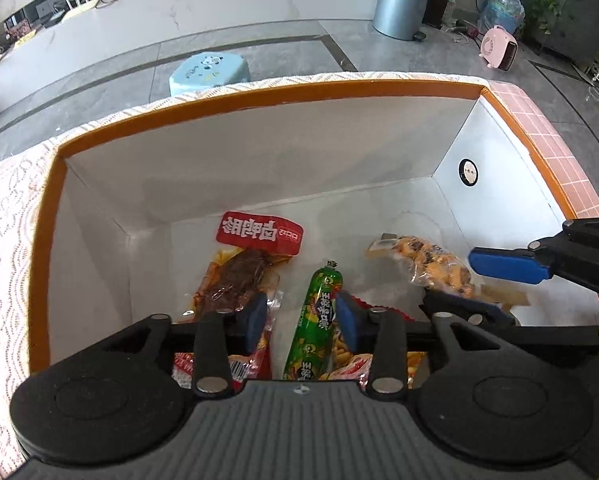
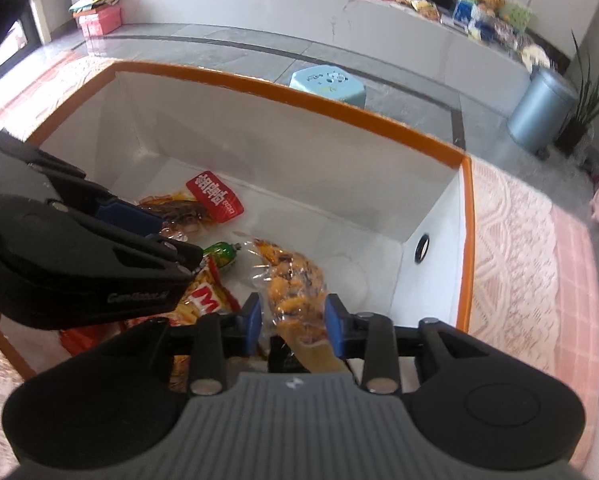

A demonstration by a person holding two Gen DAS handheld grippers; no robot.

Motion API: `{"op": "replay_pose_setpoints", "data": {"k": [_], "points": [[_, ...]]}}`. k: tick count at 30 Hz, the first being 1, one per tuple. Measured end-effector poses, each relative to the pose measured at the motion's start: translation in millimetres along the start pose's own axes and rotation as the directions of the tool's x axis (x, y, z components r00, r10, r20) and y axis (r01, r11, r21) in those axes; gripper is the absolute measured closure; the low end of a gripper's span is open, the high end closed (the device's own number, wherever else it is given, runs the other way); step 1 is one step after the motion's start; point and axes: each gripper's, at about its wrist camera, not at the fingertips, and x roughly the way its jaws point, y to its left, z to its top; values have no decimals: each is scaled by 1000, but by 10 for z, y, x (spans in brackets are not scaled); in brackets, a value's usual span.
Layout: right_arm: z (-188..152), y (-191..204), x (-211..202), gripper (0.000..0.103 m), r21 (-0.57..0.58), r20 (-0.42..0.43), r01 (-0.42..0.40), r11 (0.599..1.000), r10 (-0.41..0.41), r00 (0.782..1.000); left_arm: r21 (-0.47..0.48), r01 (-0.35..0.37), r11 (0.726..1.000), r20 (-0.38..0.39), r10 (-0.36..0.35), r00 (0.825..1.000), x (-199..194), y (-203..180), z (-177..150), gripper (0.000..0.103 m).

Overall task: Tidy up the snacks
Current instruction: 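Open both tools to drop the sausage and peanut bag into the box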

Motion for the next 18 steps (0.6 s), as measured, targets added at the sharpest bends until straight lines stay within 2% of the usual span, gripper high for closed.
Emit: {"op": "replay_pose_setpoints", "data": {"k": [1, 5, 8, 18], "points": [[-5, -17, -7, 60, 14, -7, -5, 1000, 5, 1000, 1, -2, 1000, 3, 2, 1000, -24, 3, -13, 51], [-27, -3, -62, 57, 25, -13, -12, 1000, 12, 1000, 9, 2, 1000, 22, -2, 1000, -126, 22, -46, 42], [-34, 14, -152, 48, 20, -2, -15, 1000, 15, 1000, 9, -3, 1000, 33, 2, 999, -218, 40, -64, 42], [-135, -58, -517, 46, 88, 35, -54, 995, 51, 998, 11, 2, 1000, 91, -3, 996, -581, 29, -179, 40]]}}
